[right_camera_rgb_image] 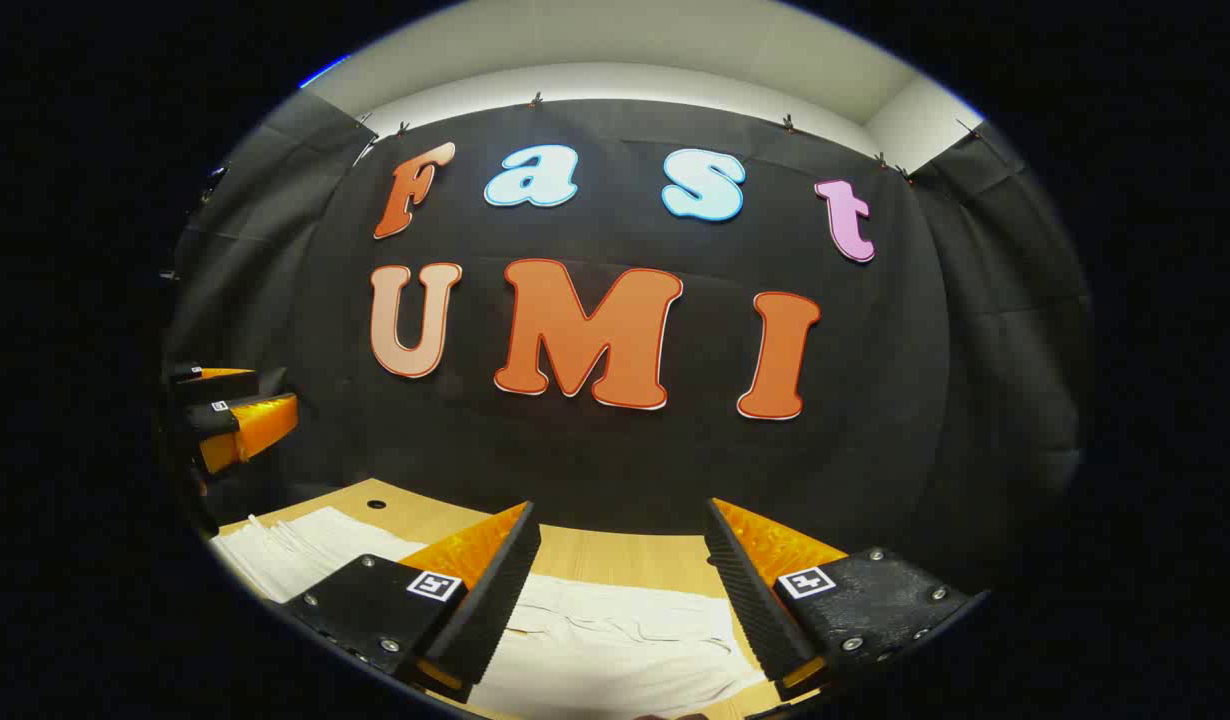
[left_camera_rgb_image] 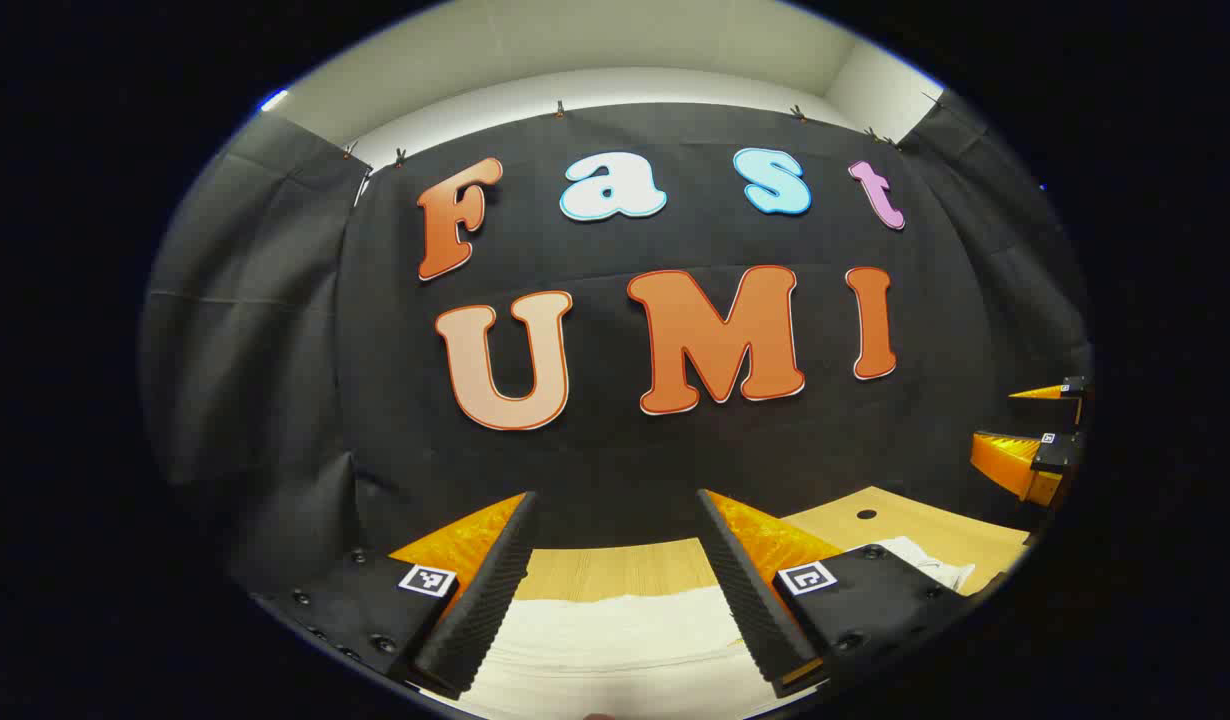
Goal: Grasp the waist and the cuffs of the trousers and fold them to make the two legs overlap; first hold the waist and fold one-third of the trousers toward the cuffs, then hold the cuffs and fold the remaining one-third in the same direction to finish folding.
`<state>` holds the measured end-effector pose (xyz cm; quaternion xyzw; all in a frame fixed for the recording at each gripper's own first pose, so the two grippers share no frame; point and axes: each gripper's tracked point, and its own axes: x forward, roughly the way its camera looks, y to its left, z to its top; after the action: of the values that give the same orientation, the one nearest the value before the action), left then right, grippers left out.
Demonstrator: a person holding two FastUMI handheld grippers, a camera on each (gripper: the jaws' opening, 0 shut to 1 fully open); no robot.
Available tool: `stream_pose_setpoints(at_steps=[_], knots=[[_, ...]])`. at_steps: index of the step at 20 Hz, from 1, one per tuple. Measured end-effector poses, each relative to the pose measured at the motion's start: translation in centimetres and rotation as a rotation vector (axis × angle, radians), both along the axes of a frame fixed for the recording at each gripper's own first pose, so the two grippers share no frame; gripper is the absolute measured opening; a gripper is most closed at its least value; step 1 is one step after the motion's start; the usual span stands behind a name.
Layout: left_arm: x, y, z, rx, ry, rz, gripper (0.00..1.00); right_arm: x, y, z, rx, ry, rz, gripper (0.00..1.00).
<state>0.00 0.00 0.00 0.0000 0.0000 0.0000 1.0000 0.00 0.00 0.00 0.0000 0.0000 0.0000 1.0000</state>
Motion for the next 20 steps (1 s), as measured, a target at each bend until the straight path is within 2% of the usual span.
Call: stream_pose_setpoints(at_steps=[8,9,10,11,12,15,20], knots=[[-1.0,-0.1,0.4,-0.010,-0.002,0.006,1.00,-0.8,-0.2,0.5,0.003,0.000,0.003,0.99],[-1.2,0.0,0.3,-0.011,-0.003,0.008,1.00,-1.0,-0.1,0.5,0.006,0.001,0.006,0.96],[-1.4,0.1,0.2,-0.011,-0.003,0.009,1.00,-1.1,-0.2,0.5,0.006,0.001,0.005,0.99],[-1.8,0.2,0.1,-0.010,-0.006,0.011,1.00,-1.2,-0.4,0.3,0.003,0.001,0.002,0.96],[-1.9,0.3,0.2,-0.008,-0.012,0.011,1.00,-1.2,-0.6,0.2,0.001,-0.001,-0.004,0.99],[-2.4,0.8,-0.2,-0.004,-0.008,0.018,1.00,-1.4,-1.1,-0.6,0.011,0.026,-0.013,0.99],[-2.8,2.9,-3.2,-0.069,0.093,0.042,1.00,-1.3,-3.1,-2.9,0.038,0.111,-0.046,0.99]])
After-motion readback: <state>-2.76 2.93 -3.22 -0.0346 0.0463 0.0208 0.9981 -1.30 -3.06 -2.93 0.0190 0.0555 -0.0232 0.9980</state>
